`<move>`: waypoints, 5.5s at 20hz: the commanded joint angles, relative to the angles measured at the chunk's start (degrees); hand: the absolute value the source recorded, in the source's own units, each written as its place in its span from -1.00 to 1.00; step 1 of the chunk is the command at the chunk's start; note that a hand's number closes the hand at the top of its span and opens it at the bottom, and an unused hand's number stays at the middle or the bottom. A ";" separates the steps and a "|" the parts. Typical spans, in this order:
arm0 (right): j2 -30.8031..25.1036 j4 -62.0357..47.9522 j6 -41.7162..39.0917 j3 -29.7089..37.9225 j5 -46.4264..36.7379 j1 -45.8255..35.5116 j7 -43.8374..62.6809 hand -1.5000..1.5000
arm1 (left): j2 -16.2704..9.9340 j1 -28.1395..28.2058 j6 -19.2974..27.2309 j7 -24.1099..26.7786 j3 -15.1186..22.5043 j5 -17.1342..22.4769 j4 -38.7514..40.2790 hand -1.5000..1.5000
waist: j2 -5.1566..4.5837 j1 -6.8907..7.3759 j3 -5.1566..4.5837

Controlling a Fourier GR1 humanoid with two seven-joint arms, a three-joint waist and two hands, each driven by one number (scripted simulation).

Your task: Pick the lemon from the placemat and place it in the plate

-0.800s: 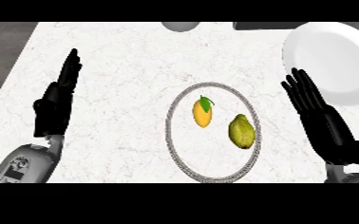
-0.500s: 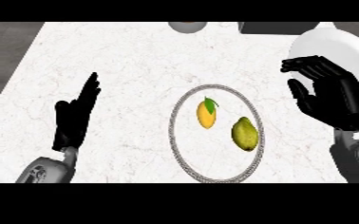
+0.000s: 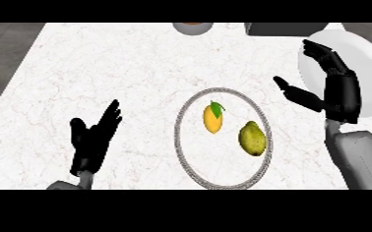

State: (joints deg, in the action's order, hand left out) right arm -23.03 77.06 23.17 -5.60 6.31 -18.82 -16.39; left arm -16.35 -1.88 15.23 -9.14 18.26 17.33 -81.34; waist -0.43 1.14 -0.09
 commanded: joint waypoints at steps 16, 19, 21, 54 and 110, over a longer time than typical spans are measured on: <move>-10.24 15.45 -19.80 -18.57 -19.16 -8.17 42.47 -1.00 | 1.50 0.53 -4.44 0.54 -3.65 0.50 2.90 0.00 | 0.57 -1.05 -0.04; -5.55 16.16 -20.09 -23.33 -24.32 -9.68 50.56 -1.00 | 1.09 -0.05 -3.64 -1.41 -4.26 0.04 1.37 0.00 | 0.56 -0.93 0.00; -2.18 12.13 -21.03 -23.76 -26.68 -10.02 48.25 -1.00 | 2.99 1.28 -4.07 2.64 -3.87 -1.47 3.61 0.00 | 0.40 -0.77 0.05; 18.99 2.08 -30.68 -17.63 -53.97 -2.25 49.42 -1.00 | 5.99 1.90 -11.69 -3.05 -12.70 -6.68 -0.05 0.00 | 0.48 -1.12 0.08; 10.86 -34.92 51.62 24.03 -94.88 -24.03 77.50 1.00 | 11.13 3.86 -11.54 -2.75 -11.47 -11.80 -1.79 0.00 | -0.12 -0.12 0.15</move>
State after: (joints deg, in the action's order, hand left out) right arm -8.03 44.78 65.93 14.63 -88.75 -44.57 59.82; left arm -6.35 1.03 3.31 -13.03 5.68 6.39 -83.27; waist -0.48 1.05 0.06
